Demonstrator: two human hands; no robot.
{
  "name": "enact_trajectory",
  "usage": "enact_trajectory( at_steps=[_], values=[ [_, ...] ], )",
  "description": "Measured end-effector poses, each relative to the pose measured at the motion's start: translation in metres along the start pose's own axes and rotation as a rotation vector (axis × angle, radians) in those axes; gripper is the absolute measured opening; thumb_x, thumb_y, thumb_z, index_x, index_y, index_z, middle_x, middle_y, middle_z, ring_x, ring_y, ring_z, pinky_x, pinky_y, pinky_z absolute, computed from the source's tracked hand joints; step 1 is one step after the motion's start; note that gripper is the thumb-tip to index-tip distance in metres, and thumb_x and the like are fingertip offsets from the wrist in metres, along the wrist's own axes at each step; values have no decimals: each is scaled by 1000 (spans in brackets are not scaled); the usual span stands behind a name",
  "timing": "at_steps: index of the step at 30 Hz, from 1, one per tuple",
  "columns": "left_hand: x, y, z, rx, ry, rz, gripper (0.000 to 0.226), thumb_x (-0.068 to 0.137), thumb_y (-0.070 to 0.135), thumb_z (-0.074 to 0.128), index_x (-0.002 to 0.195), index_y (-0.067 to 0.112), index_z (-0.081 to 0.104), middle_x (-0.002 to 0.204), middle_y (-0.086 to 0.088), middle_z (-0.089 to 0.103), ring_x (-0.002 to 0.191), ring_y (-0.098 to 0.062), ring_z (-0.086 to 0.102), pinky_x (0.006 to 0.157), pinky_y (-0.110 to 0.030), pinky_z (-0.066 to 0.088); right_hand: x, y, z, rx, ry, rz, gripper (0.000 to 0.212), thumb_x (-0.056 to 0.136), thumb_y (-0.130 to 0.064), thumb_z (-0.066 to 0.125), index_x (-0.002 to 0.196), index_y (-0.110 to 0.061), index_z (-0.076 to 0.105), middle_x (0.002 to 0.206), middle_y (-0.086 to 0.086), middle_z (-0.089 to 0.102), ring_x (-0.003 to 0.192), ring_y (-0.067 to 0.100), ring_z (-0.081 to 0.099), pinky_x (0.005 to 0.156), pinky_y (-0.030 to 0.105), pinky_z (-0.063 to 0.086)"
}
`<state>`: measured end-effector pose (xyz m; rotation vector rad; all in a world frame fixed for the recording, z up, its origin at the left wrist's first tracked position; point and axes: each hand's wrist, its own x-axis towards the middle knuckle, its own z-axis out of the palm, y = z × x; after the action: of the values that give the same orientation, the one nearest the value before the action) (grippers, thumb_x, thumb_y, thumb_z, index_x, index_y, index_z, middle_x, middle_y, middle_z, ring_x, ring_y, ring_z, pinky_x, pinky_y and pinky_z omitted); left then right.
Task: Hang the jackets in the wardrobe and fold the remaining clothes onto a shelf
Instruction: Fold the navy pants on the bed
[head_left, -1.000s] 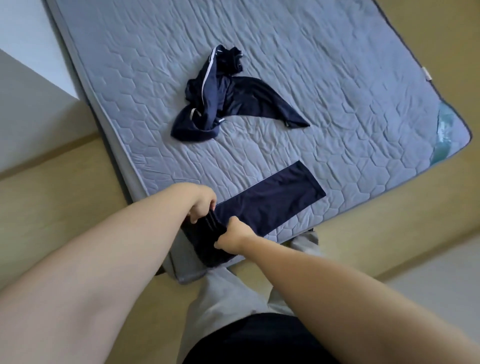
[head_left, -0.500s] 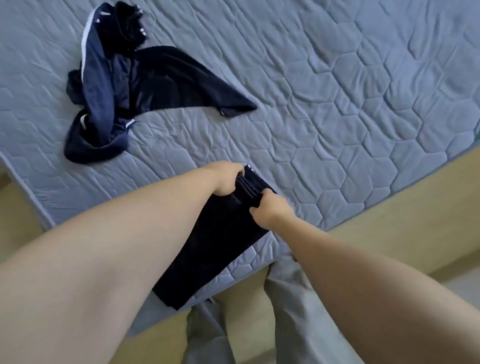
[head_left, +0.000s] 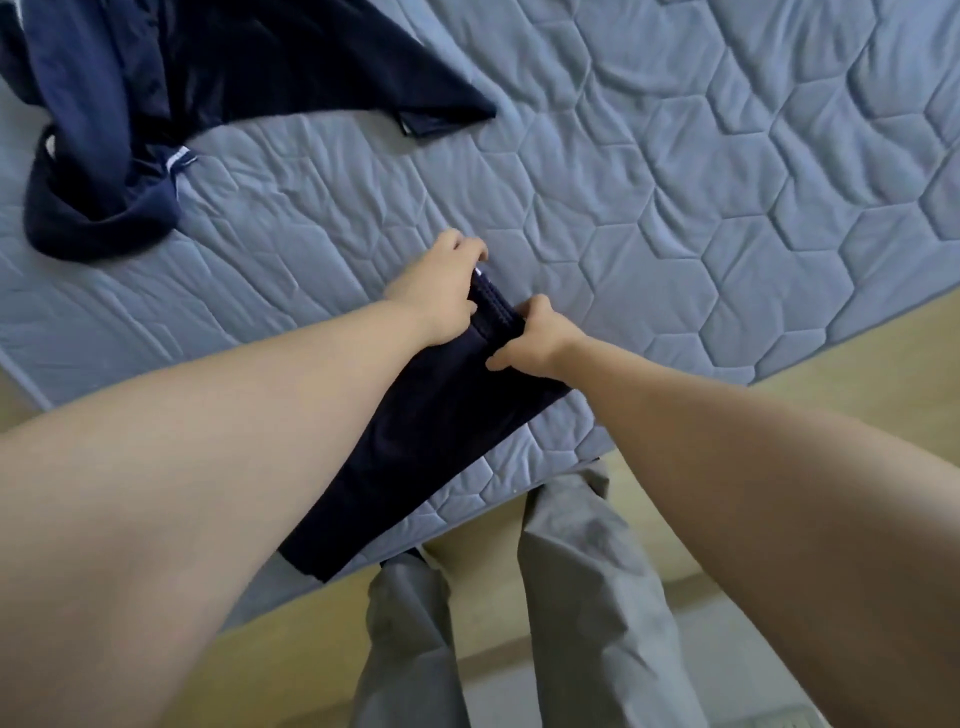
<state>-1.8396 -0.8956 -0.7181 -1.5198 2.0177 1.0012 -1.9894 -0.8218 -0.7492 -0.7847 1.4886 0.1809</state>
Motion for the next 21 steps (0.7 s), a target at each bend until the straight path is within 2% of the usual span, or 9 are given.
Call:
enact_trajectory(
  at_steps=[2,4,5,9,12,14,17,19,21],
  values=[
    [-30,2,15,-80,311,-47,41,87,10,68,121,25,50,139,9,37,105,-22,60,76,-32,45,4,-6,-3,13,-8,14,88,67,-49,88,132,-16,38,115,0,54,103,21,56,83,35,47],
    [-64,0,37,-64,539,-94,48,77,4,67,119,20,52,147,1,37,119,-24,54,90,-37,46,6,-12,-4,9,-22,30,93,60,-62,88,130,-16,48,116,-2,59,106,20,59,90,35,49],
    [-80,-3,49,-69,586,-144,56,71,3,67,123,19,52,150,-2,34,128,-26,48,100,-42,43,7,-13,-4,15,-42,26,91,56,-66,87,126,-18,55,114,-3,64,103,18,64,92,36,52],
    [-121,-28,93,-94,382,-308,102,64,12,74,153,19,25,165,-3,7,152,-28,13,121,-52,23,2,-15,-1,137,-112,-25,63,53,-65,90,101,-31,69,89,-12,75,75,8,74,76,28,59],
    [-114,-45,106,-55,217,-326,125,65,21,79,159,28,-3,167,4,-16,155,-25,-11,124,-58,5,-4,-13,4,244,-93,-74,64,59,-56,91,115,-34,67,97,-14,76,85,7,74,87,33,60],
    [-101,-52,110,-32,161,-313,130,67,28,81,158,30,-12,166,5,-21,155,-24,-16,123,-61,2,-12,-14,10,237,-42,-121,56,66,-54,87,115,-36,65,98,-15,75,88,6,73,90,33,59],
    [-88,-58,116,-11,109,-313,130,73,36,79,157,27,-20,166,2,-24,154,-25,-18,123,-60,2,-30,-23,29,83,80,-199,44,76,-58,76,109,-33,61,98,-16,70,89,5,69,81,30,58],
    [-91,-63,119,-33,134,-291,125,79,31,76,156,26,-22,166,0,-24,155,-26,-17,124,-57,2,-45,-35,46,6,176,-237,42,80,-57,71,109,-29,57,97,-17,66,86,1,64,70,24,52],
    [-106,-69,120,-162,236,-232,115,84,28,73,159,27,-14,168,-3,-17,156,-27,-11,125,-52,6,-64,-49,68,-32,250,-261,42,81,-54,68,110,-27,53,100,-14,63,86,3,62,65,24,48]
  ],
)
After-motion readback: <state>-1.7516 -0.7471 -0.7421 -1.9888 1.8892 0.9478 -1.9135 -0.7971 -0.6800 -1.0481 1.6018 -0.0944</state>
